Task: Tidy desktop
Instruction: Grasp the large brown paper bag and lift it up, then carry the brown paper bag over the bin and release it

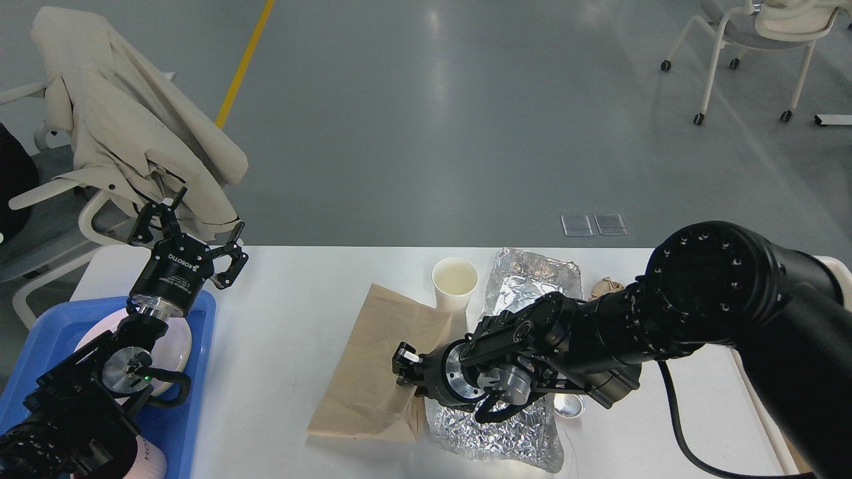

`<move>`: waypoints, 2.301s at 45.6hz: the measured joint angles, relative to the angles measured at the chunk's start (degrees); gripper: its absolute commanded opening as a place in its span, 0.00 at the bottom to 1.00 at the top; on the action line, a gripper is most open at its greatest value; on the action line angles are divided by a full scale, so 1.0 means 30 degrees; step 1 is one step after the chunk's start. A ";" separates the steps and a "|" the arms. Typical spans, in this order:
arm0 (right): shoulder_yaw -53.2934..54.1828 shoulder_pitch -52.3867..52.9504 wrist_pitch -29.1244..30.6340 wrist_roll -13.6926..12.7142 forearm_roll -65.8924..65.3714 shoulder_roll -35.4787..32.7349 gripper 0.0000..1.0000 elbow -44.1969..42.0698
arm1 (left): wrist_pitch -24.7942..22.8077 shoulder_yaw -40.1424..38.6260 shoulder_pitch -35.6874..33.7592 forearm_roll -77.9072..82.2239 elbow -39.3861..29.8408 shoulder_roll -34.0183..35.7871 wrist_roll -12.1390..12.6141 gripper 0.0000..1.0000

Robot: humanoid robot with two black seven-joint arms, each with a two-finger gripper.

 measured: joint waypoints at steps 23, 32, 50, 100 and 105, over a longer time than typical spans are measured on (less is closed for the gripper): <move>-0.0949 0.6911 0.3670 -0.0319 -0.0728 -0.2404 0.00 0.4431 | 0.0000 0.0014 0.0007 0.0000 0.0000 0.0000 -0.0005 1.00; -0.2935 1.5548 1.3396 -0.0355 -0.0960 -0.8558 0.00 0.5851 | 0.0000 0.0018 0.0025 -0.0001 -0.0001 0.0000 -0.0031 1.00; -0.3627 2.3152 2.0102 -0.0447 -0.7600 -1.4564 0.00 0.2648 | 0.0000 0.0021 0.0027 -0.0001 -0.0001 0.0000 -0.0031 1.00; -0.1742 -1.1844 0.3157 0.2457 -1.6134 -1.6126 1.00 -1.6611 | 0.0000 0.0021 0.0013 0.0006 0.0000 0.0000 -0.0031 1.00; -0.1542 -1.2597 0.2843 0.2416 -1.5534 -1.5536 1.00 -1.7228 | 0.0000 0.0021 0.0014 0.0005 0.0000 0.0000 -0.0031 1.00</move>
